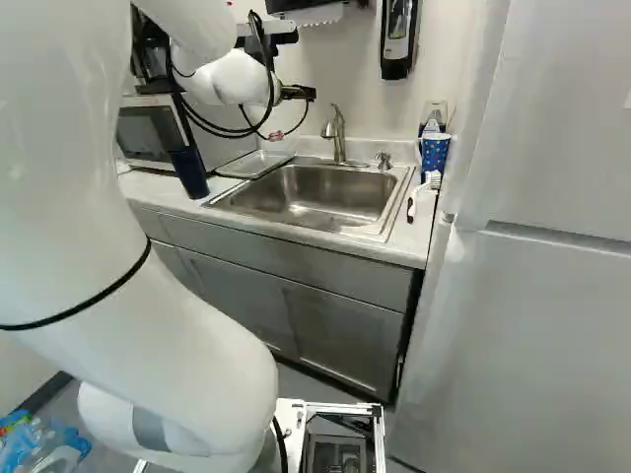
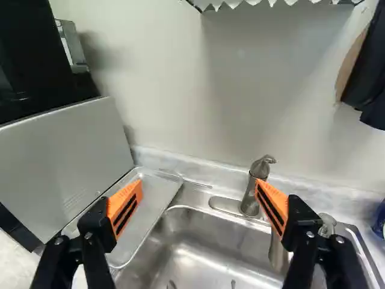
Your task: Rinse the cup and place it in the tray
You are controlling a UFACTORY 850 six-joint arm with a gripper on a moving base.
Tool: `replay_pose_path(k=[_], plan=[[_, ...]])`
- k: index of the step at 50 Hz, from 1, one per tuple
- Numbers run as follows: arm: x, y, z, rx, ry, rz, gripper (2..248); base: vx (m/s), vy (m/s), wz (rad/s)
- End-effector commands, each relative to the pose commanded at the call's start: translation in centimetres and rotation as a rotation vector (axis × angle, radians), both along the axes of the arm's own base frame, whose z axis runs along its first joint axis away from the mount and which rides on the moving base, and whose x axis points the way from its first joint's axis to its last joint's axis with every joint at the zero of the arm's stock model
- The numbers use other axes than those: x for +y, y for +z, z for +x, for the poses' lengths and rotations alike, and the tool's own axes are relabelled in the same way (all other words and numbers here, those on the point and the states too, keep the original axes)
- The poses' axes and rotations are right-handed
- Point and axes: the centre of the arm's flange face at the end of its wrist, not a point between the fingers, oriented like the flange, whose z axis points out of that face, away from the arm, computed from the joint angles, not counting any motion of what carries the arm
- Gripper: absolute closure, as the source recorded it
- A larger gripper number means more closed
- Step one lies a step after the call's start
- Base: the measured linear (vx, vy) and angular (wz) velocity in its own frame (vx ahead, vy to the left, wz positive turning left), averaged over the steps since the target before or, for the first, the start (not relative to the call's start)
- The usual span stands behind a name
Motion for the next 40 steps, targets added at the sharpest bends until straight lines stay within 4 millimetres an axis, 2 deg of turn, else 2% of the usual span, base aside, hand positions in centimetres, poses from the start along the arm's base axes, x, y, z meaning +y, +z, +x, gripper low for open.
replay_pose_path(k=[22, 40], plan=[[-1.4, -0.1, 4.0, -0.001, -0.025, 0.0, 3, 0.0, 0.0, 0.0], [-2.3, -0.6, 6.4, 0.041, -0.04, 0.001, 3, 0.0, 0.0, 0.0]])
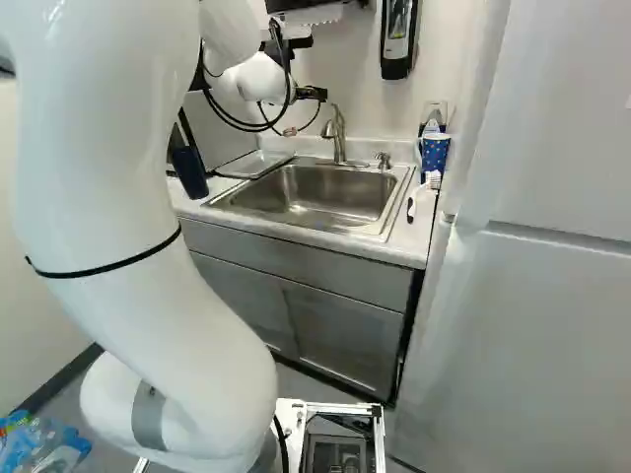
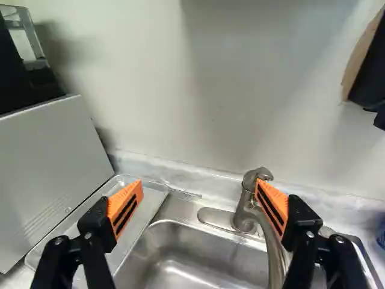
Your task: Rinse the cup and place it in the tray
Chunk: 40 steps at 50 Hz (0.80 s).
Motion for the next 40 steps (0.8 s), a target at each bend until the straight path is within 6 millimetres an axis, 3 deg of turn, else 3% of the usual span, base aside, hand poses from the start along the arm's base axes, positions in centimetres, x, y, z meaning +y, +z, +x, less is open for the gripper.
replay_pose_path(k=[40], plan=[[-2.3, -1.5, 5.0, 0.117, -0.033, 0.006, 3, 0.0, 0.0, 0.0]])
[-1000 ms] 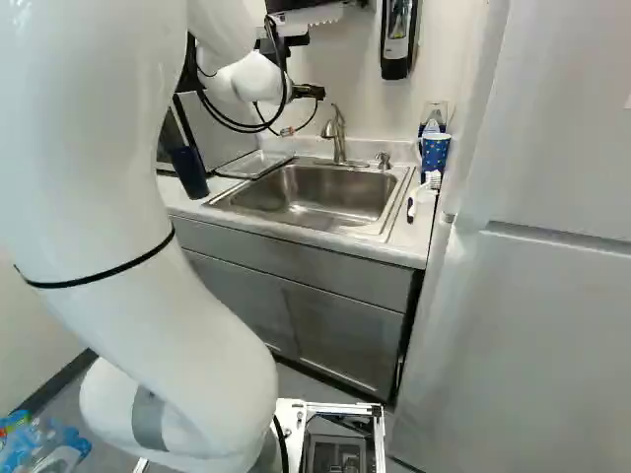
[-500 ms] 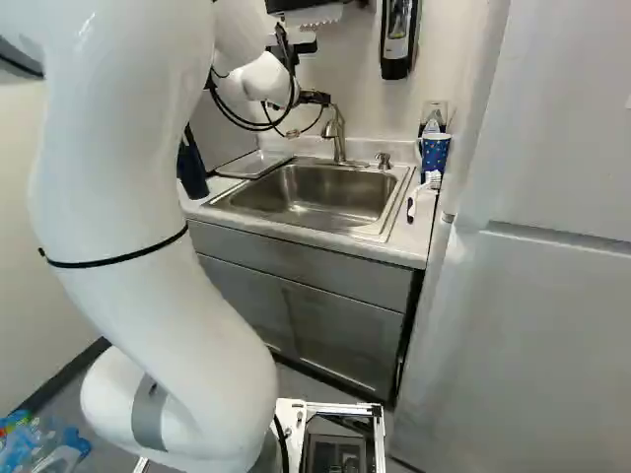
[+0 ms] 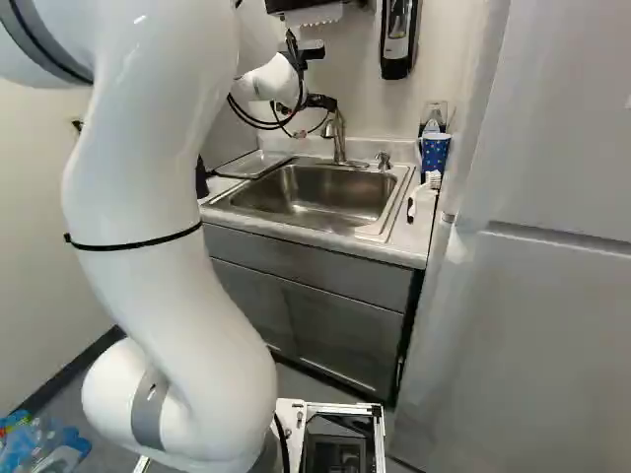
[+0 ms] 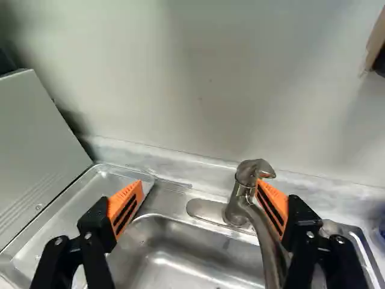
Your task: Rinse the cup and place it in the tray
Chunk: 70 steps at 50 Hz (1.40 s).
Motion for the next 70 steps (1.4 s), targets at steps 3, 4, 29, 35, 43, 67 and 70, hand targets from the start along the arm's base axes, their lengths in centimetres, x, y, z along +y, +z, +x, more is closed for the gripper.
replay_pose_path(k=[3, 4, 29, 35, 43, 67, 70], plan=[[-0.1, -0.1, 0.3, 0.007, -0.002, 0.0, 3, 0.0, 0.0, 0.0], [-0.2, -0.1, 0.4, 0.009, -0.002, 0.001, 3, 0.0, 0.0, 0.0], [-0.3, 0.0, 2.3, -0.03, -0.002, -0.002, 3, 0.0, 0.0, 0.0], [-0.3, 0.1, 2.7, -0.048, -0.002, -0.003, 3, 0.0, 0.0, 0.0], [-0.3, 0.2, 3.2, -0.067, -0.001, -0.005, 3, 0.0, 0.0, 0.0], [-0.3, 0.5, 4.3, -0.118, -0.001, -0.008, 3, 0.0, 0.0, 0.0], [-0.3, 0.4, 4.3, -0.119, -0.001, -0.008, 3, 0.0, 0.0, 0.0]])
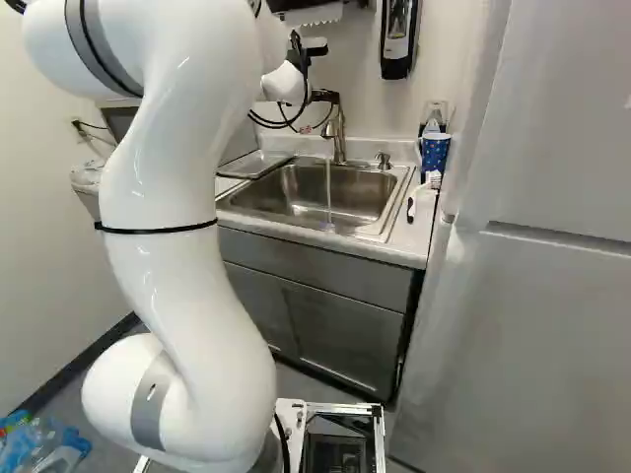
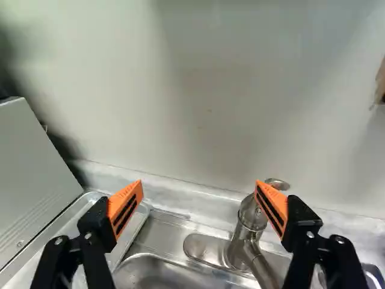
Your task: Rinse the cup and place it in the tray
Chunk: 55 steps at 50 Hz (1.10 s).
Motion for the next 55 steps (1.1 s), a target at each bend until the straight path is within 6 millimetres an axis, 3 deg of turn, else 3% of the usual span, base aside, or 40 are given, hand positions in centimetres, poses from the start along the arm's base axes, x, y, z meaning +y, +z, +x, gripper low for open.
replay_pose_path(k=[20, 55], plan=[[0.0, 0.1, -0.6, 0.003, -0.001, 0.0, 3, 0.0, 0.0, 0.0], [-1.1, 0.7, -7.3, 0.028, -0.026, 0.002, 3, 0.0, 0.0, 0.0]])
